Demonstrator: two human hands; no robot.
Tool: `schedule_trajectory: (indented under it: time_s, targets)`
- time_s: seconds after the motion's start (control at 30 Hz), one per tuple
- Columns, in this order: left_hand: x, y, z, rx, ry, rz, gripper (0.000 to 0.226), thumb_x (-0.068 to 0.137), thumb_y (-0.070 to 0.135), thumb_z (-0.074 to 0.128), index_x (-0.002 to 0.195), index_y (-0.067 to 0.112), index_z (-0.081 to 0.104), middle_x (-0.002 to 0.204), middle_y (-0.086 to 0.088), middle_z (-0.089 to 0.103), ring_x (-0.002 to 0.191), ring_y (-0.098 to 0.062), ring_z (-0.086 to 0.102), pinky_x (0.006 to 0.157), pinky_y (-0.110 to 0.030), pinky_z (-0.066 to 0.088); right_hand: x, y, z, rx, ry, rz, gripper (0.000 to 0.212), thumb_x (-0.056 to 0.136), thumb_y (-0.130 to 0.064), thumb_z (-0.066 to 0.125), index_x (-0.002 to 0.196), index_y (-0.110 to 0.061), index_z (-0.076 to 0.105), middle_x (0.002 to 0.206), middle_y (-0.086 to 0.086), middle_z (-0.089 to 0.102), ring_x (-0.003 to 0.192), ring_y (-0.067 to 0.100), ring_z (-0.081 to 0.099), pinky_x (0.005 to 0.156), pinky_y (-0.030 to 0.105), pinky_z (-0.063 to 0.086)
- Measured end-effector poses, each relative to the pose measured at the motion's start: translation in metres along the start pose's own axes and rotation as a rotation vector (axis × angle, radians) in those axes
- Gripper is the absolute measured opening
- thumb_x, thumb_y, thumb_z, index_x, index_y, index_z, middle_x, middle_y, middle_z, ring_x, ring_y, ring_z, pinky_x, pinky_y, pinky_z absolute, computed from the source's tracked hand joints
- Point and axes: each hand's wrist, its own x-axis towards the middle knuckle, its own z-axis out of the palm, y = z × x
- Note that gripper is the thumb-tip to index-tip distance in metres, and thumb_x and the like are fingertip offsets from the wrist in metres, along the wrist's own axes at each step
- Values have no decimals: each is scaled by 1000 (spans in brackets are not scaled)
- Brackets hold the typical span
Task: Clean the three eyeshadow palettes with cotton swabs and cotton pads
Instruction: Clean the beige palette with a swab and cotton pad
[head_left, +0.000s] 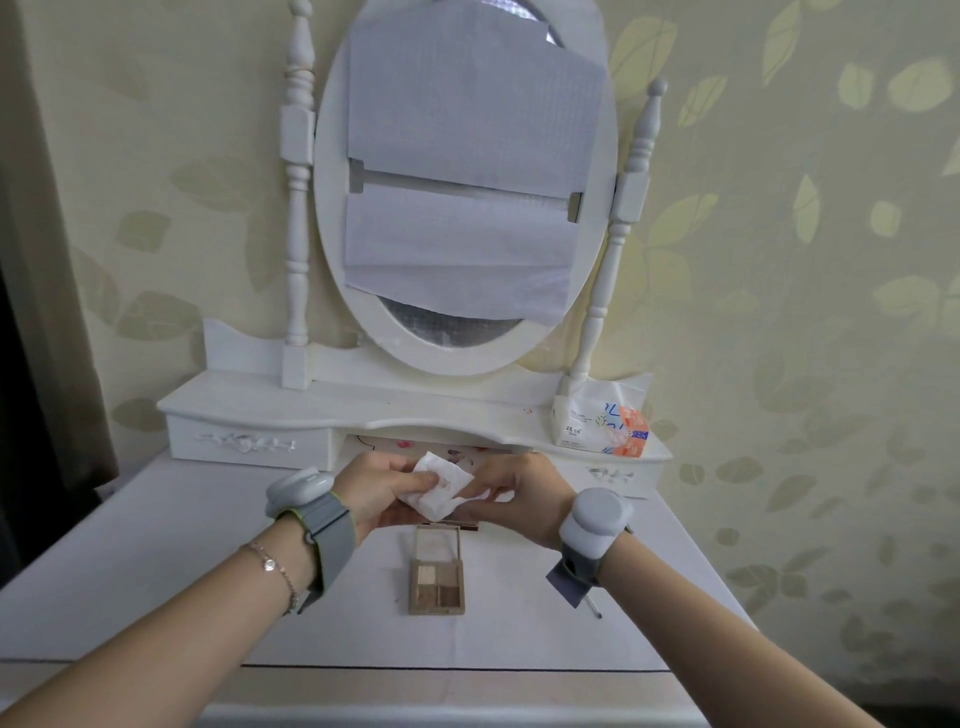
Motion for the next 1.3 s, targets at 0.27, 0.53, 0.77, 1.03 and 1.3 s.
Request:
schedule_trajectory:
  time_s: [0.27, 0.53, 0.77, 1.03, 1.3]
  targets:
    - [-3, 5, 7, 108, 31, 178, 7, 80, 3, 68, 88, 5, 69, 77, -5, 70, 72, -20, 63, 78, -39, 55, 5, 5, 4, 112, 91, 295, 12, 78, -20, 73, 78, -8, 76, 43, -21, 54, 44, -3, 46, 49, 8, 33]
    - [-6, -3, 11, 269, -30, 454, 19, 76, 22, 69, 61, 26, 58, 64, 7, 56, 62, -16, 39, 59, -28, 34, 11, 0, 7, 631, 167, 567, 17, 74, 5, 69, 58, -1, 66, 53, 8, 61, 47, 15, 56, 52, 20, 51]
    - [-12, -4, 12, 670, 49, 785, 15, 81, 23, 59, 68, 16, 58, 52, 11, 46, 48, -6, 38, 49, -11, 26, 14, -4, 5, 955, 96, 768, 8, 79, 9, 63, 74, 4, 61, 50, 8, 63, 41, 11, 60, 45, 19, 50]
    - [-14, -2, 9, 877, -43, 825, 31, 77, 25, 47, 95, 30, 72, 94, 22, 62, 62, -8, 53, 60, -4, 34, 18, 0, 5, 1182, 74, 860, 12, 91, -13, 58, 81, -4, 58, 67, 7, 59, 43, 15, 63, 45, 20, 53]
    - [-23, 1, 9, 702, -121, 576, 30, 86, 35, 62, 111, 19, 68, 119, 18, 58, 100, 17, 43, 81, -3, 40, 15, 10, 10, 877, 155, 662, 22, 83, 4, 64, 62, -1, 60, 45, 1, 56, 41, 10, 53, 49, 17, 50]
